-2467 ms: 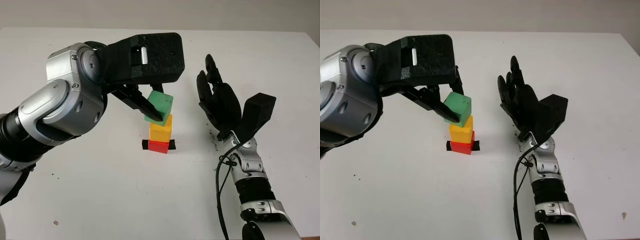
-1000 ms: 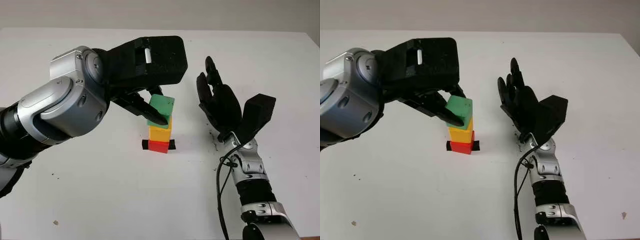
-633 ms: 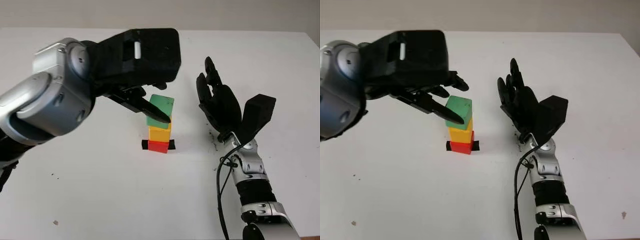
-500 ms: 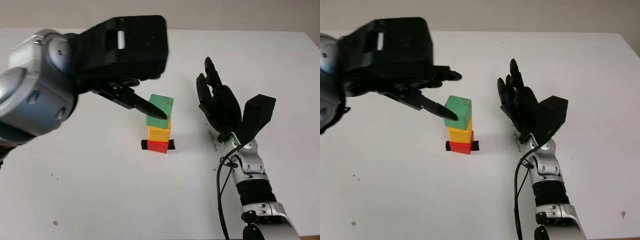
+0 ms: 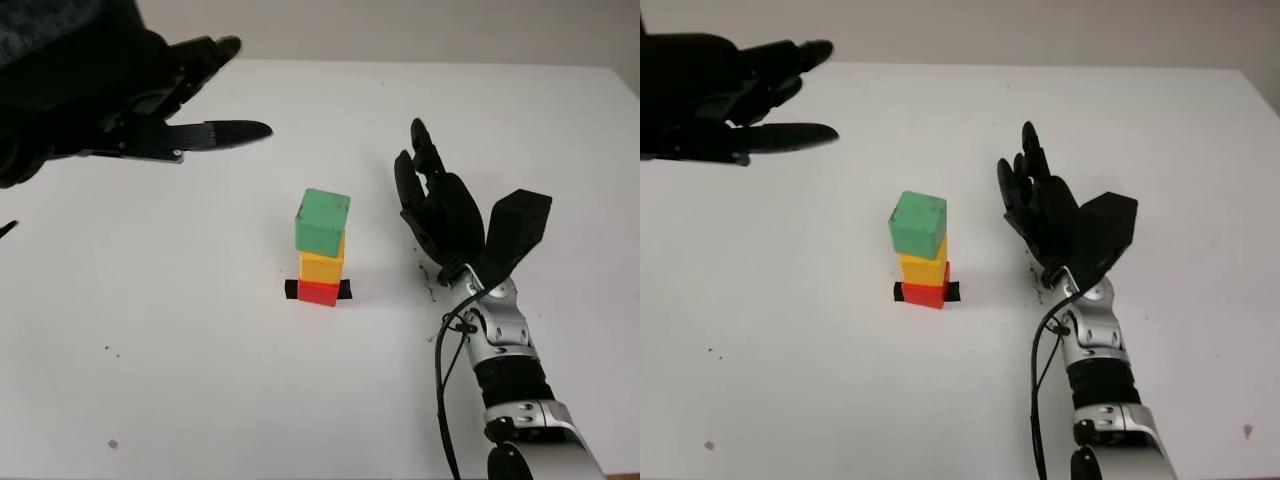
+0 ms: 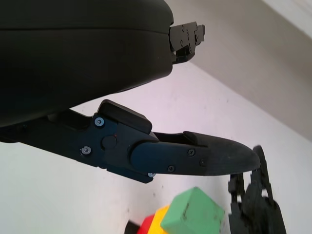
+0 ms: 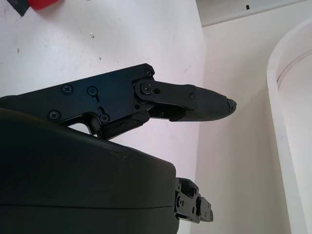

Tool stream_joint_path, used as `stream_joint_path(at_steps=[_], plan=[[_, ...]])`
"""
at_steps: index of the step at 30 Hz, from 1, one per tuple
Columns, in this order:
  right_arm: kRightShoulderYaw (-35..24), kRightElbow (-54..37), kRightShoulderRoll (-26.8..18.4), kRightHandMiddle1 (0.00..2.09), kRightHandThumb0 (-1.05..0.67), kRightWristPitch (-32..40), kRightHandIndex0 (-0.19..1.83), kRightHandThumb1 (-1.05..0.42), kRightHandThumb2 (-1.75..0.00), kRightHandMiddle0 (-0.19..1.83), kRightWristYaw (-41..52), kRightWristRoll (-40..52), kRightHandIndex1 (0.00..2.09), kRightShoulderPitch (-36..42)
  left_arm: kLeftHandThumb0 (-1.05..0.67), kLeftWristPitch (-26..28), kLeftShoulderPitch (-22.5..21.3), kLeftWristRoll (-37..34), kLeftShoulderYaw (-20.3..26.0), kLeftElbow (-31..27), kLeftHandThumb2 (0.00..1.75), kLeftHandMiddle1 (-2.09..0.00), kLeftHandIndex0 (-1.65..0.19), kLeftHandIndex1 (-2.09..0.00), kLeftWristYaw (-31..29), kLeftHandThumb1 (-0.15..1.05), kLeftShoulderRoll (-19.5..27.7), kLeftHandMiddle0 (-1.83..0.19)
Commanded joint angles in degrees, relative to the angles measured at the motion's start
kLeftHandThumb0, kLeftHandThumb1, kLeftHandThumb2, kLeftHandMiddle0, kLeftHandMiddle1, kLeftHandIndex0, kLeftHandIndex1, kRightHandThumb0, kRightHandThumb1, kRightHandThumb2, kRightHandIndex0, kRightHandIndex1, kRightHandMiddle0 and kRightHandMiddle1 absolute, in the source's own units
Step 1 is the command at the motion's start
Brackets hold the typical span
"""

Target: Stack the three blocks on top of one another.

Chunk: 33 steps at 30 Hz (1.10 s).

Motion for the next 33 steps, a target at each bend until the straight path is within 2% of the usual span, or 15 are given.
stream_joint_path(at_steps=[1, 3, 6, 9, 10, 13, 17, 24, 28, 33], plan=[[-0.6, 1.1, -0.7, 0.0, -0.66, -1.3, -0.19, -1.05, -0.5, -0.19, 0.6, 0.3, 0.0, -1.5, -0.83, -4.8, 4.3, 2.5, 1.5, 0.4, 0.43, 0.0, 0.17, -0.02, 4.5, 1.05, -2.2, 0.19], [-0.9, 2.3, -0.6, 0.0, -0.65, -2.1, -0.19, -1.05, -0.5, -0.19, 0.6, 0.5, 0.0, -2.1, -0.78, -9.9, 7.7, 2.4, 3.0, 3.0, 0.43, 0.0, 0.18, -0.01, 8.2, 1.05, -6.7, 0.19], [-1.4, 3.1, -0.4, 0.0, -0.64, -2.9, -0.19, -1.05, -0.52, -0.19, 0.2, 0.9, 0.0, -2.9, -0.8, -24.5, 14.1, 3.1, 4.0, 12.0, 0.5, 0.0, 0.19, 0.0, 14.9, 1.05, -14.6, 0.19], [-1.4, 4.4, -0.8, 0.0, -0.62, -4.2, -0.19, -1.05, -0.56, -0.19, -0.2, 0.2, 0.0, -3.4, -0.82, -35.6, 17.8, 4.1, 4.1, 19.2, 0.56, 0.0, 0.19, 0.0, 19.5, 1.05, -19.2, 0.19], [-1.4, 4.9, -1.0, 0.0, -0.62, -4.6, -0.19, -1.05, -0.57, -0.19, -0.4, -0.1, 0.0, -3.7, -0.83, -37.2, 18.5, 4.1, 4.3, 21.2, 0.56, 0.0, 0.19, 0.0, 21.0, 1.05, -21.1, 0.19], [-2.0, 6.4, -1.4, 0.0, -0.58, -5.6, -0.19, -1.05, -0.61, -0.19, -0.2, 0.1, 0.0, -4.4, -0.82, -46.8, 20.1, 1.8, 5.4, 28.3, 0.57, 0.0, 0.19, 0.0, 23.9, 1.05, -26.9, 0.19], [-2.5, 7.4, -1.8, 0.0, -0.58, -6.7, -0.19, -1.05, -0.63, -0.19, -0.1, 0.3, 0.0, -4.9, -0.8, -57.7, 20.7, 0.1, 5.9, 37.2, 0.62, 0.0, 0.19, 0.0, 24.6, 1.05, -31.2, 0.19], [-2.9, 7.4, -2.1, 0.0, -0.55, -6.9, -0.19, -1.05, -0.66, -0.19, -0.2, 0.3, 0.0, -4.6, -0.78, -70.1, 23.7, -2.3, 6.2, 44.6, 0.67, 0.0, 0.19, 0.0, 23.5, 1.05, -35.1, 0.19], [-3.2, 7.3, -1.9, 0.0, -0.57, -6.8, -0.19, -1.05, -0.65, -0.19, -0.5, 0.6, 0.0, -4.3, -0.75, -72.3, 24.6, -3.1, 6.2, 47.3, 0.68, 0.0, 0.19, 0.0, 23.0, 1.05, -35.9, 0.19], [-3.2, 6.6, -1.8, 0.0, -0.57, -6.9, -0.19, -1.05, -0.65, -0.19, -0.5, 0.8, 0.0, -3.4, -0.74, -72.0, 25.8, -4.3, 6.5, 46.7, 0.68, 0.0, 0.19, 0.0, 23.3, 1.05, -37.1, 0.19]])
